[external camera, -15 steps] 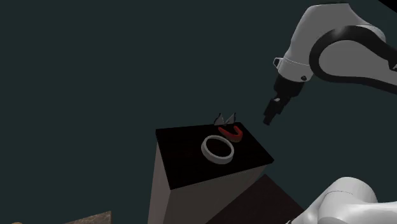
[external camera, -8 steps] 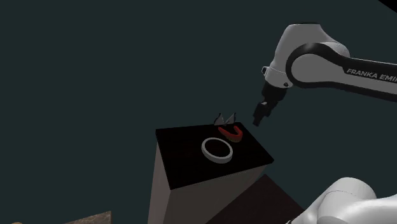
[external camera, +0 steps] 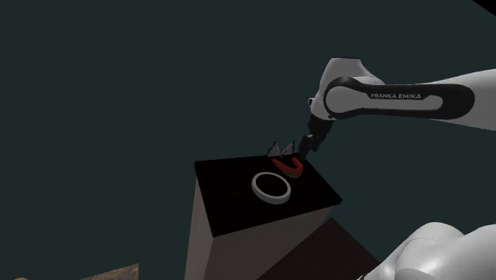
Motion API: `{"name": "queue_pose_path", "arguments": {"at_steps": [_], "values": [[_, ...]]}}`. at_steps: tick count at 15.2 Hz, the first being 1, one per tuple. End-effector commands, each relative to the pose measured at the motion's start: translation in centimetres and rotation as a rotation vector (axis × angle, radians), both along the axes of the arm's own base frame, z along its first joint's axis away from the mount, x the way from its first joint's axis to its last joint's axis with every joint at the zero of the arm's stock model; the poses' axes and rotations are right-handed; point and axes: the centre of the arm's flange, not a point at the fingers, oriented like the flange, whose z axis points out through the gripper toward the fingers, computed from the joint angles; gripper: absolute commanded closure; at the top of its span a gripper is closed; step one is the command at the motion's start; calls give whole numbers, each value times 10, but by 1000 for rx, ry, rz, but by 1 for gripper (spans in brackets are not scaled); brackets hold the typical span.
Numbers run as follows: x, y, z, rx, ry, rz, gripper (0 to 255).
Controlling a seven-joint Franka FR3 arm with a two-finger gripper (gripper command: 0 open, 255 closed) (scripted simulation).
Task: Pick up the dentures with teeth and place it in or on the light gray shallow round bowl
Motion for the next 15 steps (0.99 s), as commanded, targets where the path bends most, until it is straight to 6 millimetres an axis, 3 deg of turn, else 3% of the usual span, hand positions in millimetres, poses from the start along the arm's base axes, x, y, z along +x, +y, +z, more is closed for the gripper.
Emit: {"name": "queue_pose_path", "arguments": {"at_steps": [1,12,15], "values": [[15,-11,-18,15,4,0,0],[102,-66,-131,98,36,-3,0],[102,-66,-144,99,37,-3,0]]}}
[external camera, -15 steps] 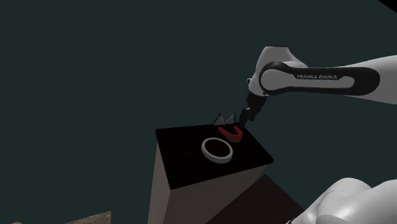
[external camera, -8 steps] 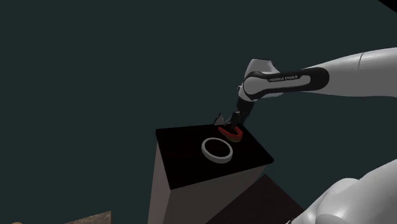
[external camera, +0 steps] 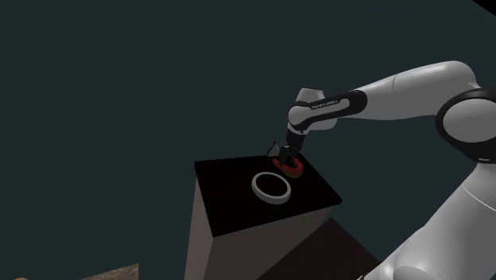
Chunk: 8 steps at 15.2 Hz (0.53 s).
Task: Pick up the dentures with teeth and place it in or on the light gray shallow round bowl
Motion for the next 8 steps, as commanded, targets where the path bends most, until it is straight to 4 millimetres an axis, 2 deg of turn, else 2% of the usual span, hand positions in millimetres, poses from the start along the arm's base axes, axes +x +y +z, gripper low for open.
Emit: {"name": "queue_pose_path", "arguments": {"at_steps": [1,5,8], "values": [[0,0,-11,1,0,0,0],[-2,1,-35,1,0,0,0],[-2,1,-35,1,0,0,0]]}}
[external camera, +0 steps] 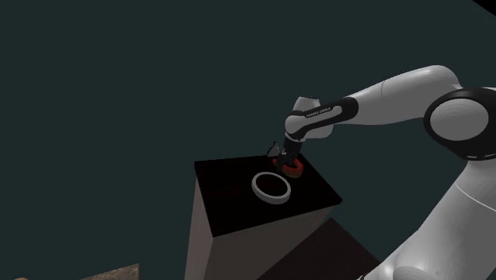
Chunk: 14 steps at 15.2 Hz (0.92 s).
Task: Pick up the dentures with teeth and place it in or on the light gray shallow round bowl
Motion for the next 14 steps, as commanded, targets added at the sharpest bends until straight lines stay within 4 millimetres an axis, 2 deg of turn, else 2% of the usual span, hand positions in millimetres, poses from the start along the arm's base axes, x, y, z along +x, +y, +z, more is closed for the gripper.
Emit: {"name": "queue_pose_path", "arguments": {"at_steps": [1,5,6,14], "values": [[0,0,-1,0,0,0,0],[0,0,-1,0,0,0,0],[0,0,-1,0,0,0,255],[0,0,0,0,0,0,255]]}}
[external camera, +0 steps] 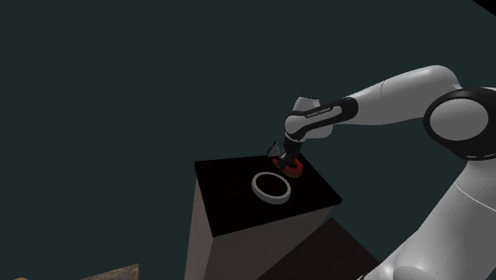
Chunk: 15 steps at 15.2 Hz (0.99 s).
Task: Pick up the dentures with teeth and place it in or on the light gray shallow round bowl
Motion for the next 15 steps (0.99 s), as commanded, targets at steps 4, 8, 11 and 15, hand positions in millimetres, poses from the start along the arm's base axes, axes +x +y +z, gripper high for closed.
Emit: {"name": "queue_pose_path", "arguments": {"at_steps": [4,8,11,15], "values": [[0,0,15,0,0,-1,255],[0,0,37,0,0,-1,255],[0,0,52,0,0,-1,255],[0,0,74,0,0,-1,255]]}}
